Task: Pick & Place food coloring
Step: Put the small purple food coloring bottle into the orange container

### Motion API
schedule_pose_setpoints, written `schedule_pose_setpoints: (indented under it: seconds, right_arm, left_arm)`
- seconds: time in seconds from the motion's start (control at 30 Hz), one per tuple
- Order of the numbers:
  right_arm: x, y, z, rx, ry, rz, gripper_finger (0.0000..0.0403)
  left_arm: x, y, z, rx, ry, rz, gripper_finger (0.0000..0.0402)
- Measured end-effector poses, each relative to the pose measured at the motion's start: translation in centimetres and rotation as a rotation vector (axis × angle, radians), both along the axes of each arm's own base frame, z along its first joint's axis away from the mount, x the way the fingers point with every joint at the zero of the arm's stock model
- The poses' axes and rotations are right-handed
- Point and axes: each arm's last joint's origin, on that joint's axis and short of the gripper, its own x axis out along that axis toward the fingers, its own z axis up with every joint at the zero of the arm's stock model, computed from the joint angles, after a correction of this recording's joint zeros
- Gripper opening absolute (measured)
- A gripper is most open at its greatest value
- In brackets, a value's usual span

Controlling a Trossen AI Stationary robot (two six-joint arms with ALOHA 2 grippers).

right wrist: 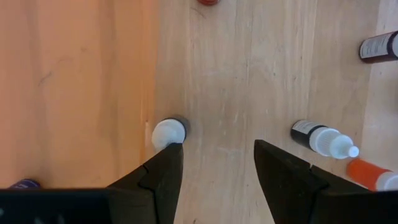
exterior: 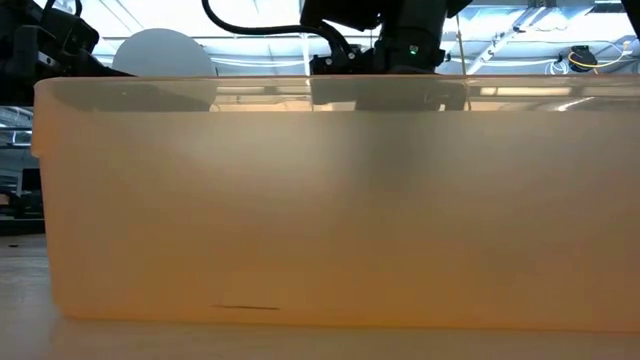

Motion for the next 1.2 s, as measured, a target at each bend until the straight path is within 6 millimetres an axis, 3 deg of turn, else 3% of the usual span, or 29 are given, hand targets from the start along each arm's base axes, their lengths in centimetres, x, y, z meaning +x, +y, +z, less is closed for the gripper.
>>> schedule_pose_setpoints:
  seconds: [0.43,0.97,1.2]
  right_arm:
    - [-1.0,0.0,3.1,0.023,-0.072,-0.035,0.0185]
    - [-0.8,0.2,2.7,0.015,-0.071,-0.023,0.0185]
    - [-1.6,0.0,0.5,-0.009,-0.052,-0.028,0.0185]
  left_arm:
    - [0.0,0.0,0.0,0.0,-0.001,0.0,0.0067]
    - [0.0,0.0,0.0,0.0,-0.001,0.0,0.0067]
    - [0.0,0.0,0.0,0.0,-0.001,0.0,0.0067]
